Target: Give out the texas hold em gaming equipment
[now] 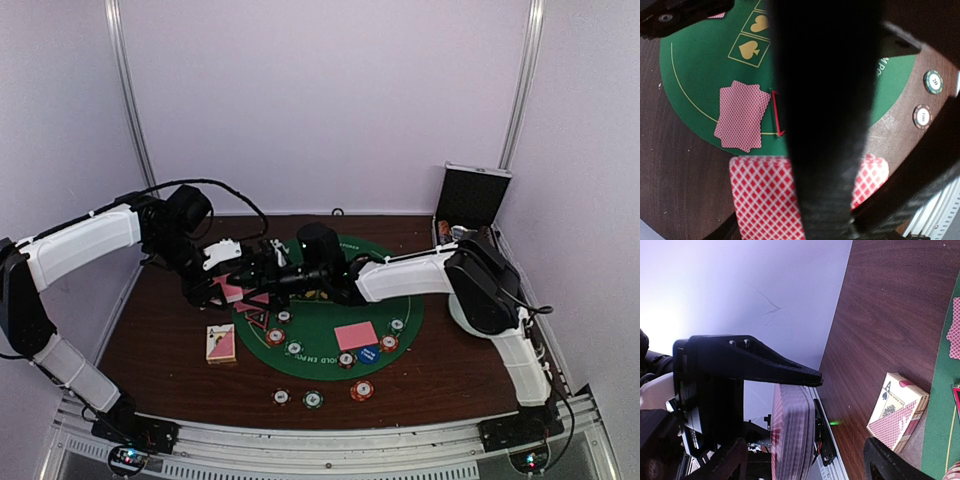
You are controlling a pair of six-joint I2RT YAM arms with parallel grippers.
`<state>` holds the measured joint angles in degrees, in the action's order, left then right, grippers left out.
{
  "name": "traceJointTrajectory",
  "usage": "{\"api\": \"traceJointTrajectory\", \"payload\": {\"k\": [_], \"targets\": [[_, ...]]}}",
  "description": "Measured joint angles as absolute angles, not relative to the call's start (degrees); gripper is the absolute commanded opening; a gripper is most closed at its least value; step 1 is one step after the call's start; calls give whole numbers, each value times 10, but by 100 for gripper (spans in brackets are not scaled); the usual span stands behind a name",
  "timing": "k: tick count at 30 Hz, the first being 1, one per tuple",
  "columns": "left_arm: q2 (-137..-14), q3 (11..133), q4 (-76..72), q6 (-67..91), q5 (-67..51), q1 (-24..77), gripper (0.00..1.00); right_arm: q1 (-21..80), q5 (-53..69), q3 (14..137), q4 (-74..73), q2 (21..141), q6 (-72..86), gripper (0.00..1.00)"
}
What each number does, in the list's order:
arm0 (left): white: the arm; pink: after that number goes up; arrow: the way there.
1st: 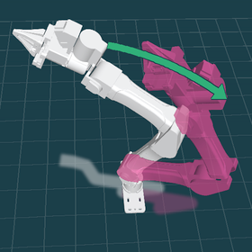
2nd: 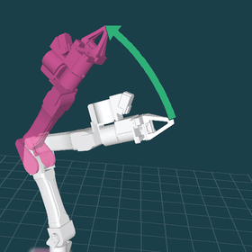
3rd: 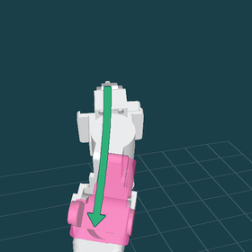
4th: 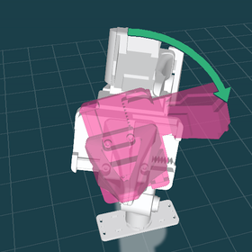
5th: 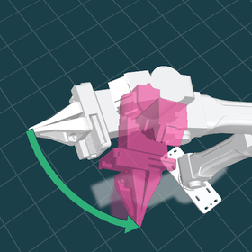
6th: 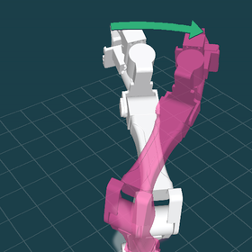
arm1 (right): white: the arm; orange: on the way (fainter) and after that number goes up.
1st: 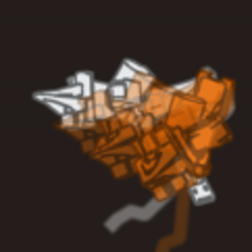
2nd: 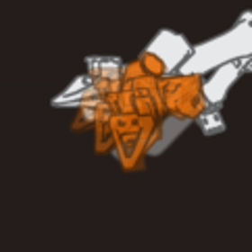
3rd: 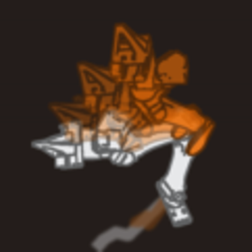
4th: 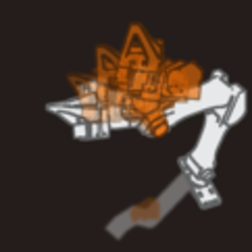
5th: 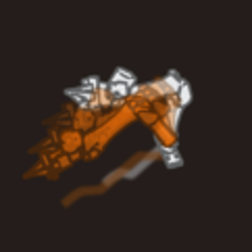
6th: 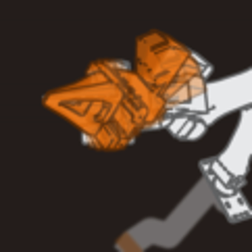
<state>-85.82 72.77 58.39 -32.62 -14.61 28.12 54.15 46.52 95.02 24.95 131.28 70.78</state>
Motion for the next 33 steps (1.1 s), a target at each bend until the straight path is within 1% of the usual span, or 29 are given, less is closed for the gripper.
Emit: {"api": "traceJointTrajectory", "payload": {"k": [8,15,23,28,33], "targets": [[-858,728,584,-324,-151,281,4,546,465,1016,246,1362,726,82],[-858,728,584,-324,-152,281,4,550,465,1067,230,1398,740,80],[-858,728,586,-324,-152,281,4,548,468,1064,222,1403,742,75],[-859,728,592,-324,-149,281,4,537,472,1018,253,1383,743,72],[-859,728,594,-324,-143,281,4,520,479,983,256,1358,738,66]]}}
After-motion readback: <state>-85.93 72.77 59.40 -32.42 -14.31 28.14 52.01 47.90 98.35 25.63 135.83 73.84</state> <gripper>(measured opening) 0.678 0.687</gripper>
